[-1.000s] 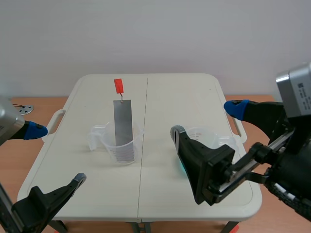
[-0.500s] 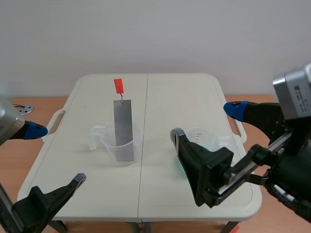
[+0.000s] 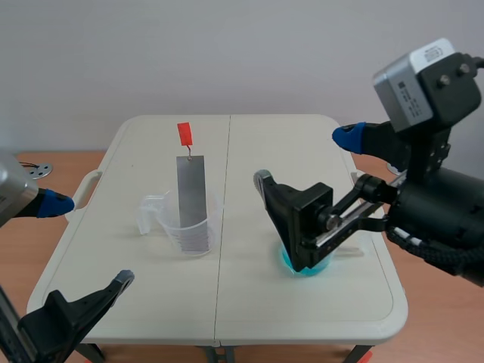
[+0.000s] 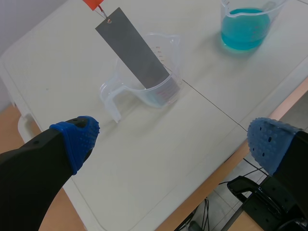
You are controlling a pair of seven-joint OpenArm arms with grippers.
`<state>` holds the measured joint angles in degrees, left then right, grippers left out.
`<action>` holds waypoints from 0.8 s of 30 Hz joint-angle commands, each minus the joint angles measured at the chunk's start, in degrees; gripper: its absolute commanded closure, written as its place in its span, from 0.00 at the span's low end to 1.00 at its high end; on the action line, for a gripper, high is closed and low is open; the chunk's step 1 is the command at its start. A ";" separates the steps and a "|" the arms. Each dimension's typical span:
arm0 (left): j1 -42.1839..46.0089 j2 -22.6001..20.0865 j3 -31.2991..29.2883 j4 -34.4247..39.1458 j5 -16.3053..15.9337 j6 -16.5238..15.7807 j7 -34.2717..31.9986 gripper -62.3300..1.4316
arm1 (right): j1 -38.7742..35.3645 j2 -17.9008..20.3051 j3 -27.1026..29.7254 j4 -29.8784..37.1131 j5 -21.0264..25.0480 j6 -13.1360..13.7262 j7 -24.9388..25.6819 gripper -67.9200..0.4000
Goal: Hold the metal plate by the orange handle, dip it into the blue solution, take it out and point at it, then put the plate back in the beaker on the left.
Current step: 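Lift the metal plate out of the left beaker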
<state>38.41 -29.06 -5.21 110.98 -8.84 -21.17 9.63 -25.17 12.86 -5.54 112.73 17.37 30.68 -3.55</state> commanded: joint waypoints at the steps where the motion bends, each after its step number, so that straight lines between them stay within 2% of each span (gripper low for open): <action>1: 0.48 -0.33 0.07 0.35 -0.37 0.02 -0.81 0.00 | 1.77 0.31 -1.05 1.22 0.66 -0.09 -0.63 0.02; 10: 0.96 -0.35 0.07 0.35 -0.35 0.02 -0.76 0.00 | 10.08 0.09 -5.86 -0.87 0.94 -1.14 -6.62 0.02; 16: 2.58 -0.35 0.04 0.35 -0.31 1.16 -0.79 0.00 | 15.45 -0.35 -7.69 -6.29 1.07 -1.14 -6.88 0.02; 17: 2.84 -0.35 0.04 0.35 -0.31 1.64 -0.76 0.03 | 16.24 -0.57 -7.82 -7.26 1.05 -1.14 -7.02 0.02; 21: 4.48 -0.39 0.00 0.35 1.84 2.19 -0.96 0.81 | 19.08 -2.14 -8.04 -9.77 0.85 -1.11 -8.00 0.02; 22: 4.98 -0.39 0.00 0.35 2.34 2.19 -1.07 0.95 | 19.69 -2.62 -8.04 -9.99 0.81 -1.11 -8.76 0.02; 24: 6.38 -0.37 0.00 0.35 2.67 2.19 -0.98 0.95 | 21.05 -3.61 -8.04 -10.05 0.61 -1.11 -11.13 0.02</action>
<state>43.75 -29.08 -5.21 110.98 -5.80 -19.11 9.30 -5.37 9.80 -13.63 101.45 17.52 29.58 -15.00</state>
